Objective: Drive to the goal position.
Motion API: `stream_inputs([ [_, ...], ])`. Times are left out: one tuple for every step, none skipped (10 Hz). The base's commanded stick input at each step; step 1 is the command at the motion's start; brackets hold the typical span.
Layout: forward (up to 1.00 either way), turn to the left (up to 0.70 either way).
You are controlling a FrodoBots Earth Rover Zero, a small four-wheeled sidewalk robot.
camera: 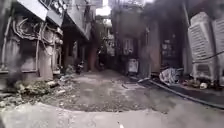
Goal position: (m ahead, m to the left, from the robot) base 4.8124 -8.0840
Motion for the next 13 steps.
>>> stream_inputs([
  [1.0, 0.27],
  [1.0, 0.02],
  [1.0, 0.0],
  [1.0, 0.0],
  [1.0, 0.0],
  [1.0, 0.0],
  [1.0, 0.19],
  [1.0, 0.27],
  [1.0, 0.11],
  [1.0, 0.0],
  [1.0, 0.0],
  [1.0, 0.0],
  [1.0, 0.0],
])
